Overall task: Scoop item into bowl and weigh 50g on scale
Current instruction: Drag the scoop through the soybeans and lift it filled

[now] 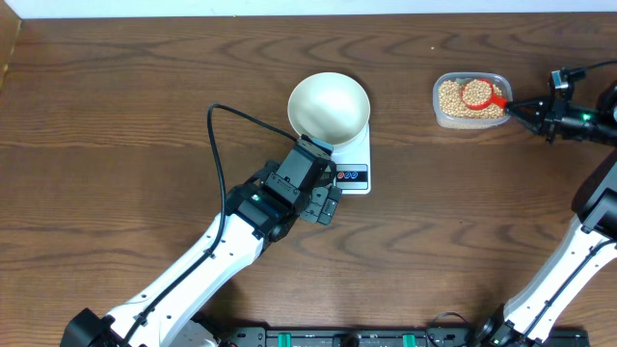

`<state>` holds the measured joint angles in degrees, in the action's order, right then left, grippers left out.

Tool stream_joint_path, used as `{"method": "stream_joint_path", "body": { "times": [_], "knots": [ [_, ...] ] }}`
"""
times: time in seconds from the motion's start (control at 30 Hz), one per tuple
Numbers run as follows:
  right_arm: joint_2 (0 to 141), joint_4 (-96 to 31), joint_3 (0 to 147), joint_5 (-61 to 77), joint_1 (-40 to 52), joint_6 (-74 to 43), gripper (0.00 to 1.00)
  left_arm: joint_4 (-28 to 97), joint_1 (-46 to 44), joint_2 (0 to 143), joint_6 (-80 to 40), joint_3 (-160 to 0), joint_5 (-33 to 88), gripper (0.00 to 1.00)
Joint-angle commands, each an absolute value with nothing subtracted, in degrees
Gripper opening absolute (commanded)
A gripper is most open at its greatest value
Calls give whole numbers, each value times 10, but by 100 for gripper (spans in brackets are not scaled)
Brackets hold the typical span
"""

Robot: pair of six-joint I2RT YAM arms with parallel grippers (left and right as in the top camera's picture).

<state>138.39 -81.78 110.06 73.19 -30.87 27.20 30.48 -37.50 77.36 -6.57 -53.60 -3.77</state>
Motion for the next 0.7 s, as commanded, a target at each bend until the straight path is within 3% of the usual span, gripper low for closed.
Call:
{"method": "stream_joint_path", "body": {
  "times": [0.0, 0.67],
  "knots": [
    [1393, -823, 1097, 782, -319, 297, 1, 306, -373, 775, -60, -537, -39, 97],
    [1393, -844, 1098, 834, -289, 323, 1, 306, -373, 775, -60, -537, -39, 97]
  ]
}}
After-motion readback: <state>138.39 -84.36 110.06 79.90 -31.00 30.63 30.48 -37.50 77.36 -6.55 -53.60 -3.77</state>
